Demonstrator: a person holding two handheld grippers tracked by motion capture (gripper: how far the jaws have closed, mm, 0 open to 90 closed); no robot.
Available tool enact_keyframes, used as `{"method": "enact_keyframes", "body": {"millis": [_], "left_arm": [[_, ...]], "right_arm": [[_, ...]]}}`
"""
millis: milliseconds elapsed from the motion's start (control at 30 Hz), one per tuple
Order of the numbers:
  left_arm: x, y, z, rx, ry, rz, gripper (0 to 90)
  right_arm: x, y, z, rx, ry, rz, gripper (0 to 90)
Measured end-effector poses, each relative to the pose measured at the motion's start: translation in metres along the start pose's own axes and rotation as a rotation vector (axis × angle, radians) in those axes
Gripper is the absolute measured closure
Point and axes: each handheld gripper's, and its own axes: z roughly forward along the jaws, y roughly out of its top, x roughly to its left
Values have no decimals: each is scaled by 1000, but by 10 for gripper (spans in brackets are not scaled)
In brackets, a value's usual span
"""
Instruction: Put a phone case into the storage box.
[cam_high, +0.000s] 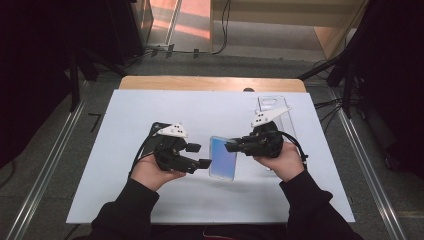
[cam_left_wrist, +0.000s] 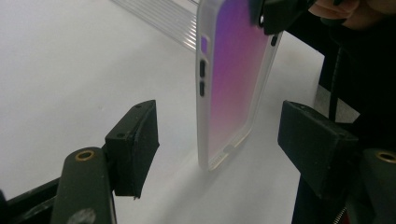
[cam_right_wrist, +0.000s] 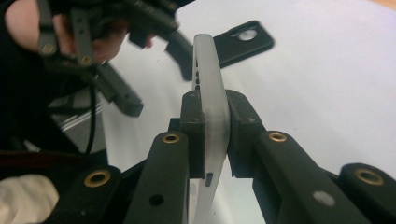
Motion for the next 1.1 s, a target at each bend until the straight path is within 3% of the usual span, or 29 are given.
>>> {"method": "enact_keyframes", "body": {"millis": [167, 333, 533, 733, 867, 967, 1100], "left_arm": [[2, 6, -5, 8, -28, 42, 293], [5, 10, -6, 13, -73, 50, 317], [5, 14, -1, 46, -112, 88, 328], [6, 15, 2, 54, -129, 113, 407], [6, 14, 4, 62, -149, 131, 511], [3, 11, 5, 72, -162, 175, 660], [2, 10, 6, 75, -199, 186, 805]], "right_arm": [[0, 1, 3, 23, 60, -71, 766], [-2, 2, 7, 46, 117, -125, 766], [-3, 3, 11, 55, 151, -153, 766], [-1, 1, 14, 59, 173, -207, 765], [0, 2, 15, 56, 194, -219, 765], [1, 2, 15, 55, 216, -220, 765], [2, 2, 17, 69, 222, -219, 764]]}}
